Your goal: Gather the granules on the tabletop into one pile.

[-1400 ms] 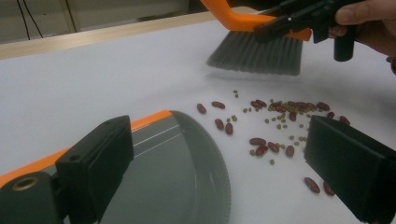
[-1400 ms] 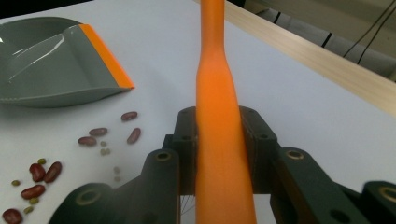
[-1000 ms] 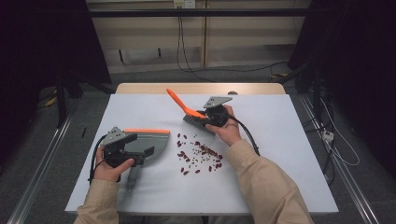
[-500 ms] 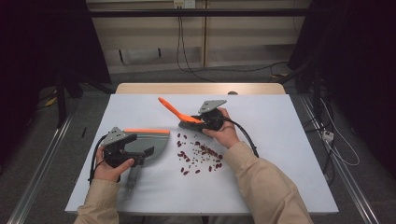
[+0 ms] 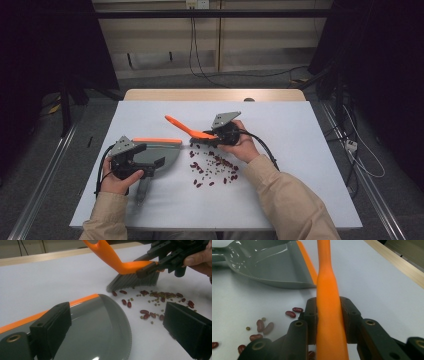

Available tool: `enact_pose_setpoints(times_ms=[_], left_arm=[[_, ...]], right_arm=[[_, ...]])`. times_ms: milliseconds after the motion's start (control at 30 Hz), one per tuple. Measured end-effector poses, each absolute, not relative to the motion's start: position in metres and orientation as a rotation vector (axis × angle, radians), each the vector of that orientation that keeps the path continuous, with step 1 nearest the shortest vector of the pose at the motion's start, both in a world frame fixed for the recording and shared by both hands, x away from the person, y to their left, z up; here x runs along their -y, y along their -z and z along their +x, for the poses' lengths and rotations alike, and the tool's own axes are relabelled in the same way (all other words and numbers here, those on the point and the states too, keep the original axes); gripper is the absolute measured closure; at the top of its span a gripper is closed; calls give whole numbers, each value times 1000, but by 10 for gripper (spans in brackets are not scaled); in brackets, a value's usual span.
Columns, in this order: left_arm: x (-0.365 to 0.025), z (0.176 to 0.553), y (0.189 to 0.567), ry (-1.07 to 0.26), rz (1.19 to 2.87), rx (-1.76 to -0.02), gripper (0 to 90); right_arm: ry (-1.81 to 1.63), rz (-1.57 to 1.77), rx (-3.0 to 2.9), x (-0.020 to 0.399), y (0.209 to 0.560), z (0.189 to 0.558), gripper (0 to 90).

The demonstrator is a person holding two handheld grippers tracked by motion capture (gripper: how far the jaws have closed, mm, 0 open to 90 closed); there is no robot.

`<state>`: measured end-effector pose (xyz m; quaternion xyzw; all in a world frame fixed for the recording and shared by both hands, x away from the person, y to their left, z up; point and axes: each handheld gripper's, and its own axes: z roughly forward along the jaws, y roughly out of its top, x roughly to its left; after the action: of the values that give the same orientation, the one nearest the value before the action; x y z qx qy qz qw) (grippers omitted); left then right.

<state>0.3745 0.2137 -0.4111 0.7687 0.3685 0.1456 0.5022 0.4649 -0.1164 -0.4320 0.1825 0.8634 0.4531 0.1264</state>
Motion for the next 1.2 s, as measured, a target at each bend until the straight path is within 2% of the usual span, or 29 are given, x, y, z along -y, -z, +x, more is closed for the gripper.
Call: enact_pose_setpoints(times_ms=[1200], left_arm=[[-214, 374, 410, -360, 1856, -888, 82]], right_arm=[[-1334, 382, -2612, 129, 426, 412, 706]])
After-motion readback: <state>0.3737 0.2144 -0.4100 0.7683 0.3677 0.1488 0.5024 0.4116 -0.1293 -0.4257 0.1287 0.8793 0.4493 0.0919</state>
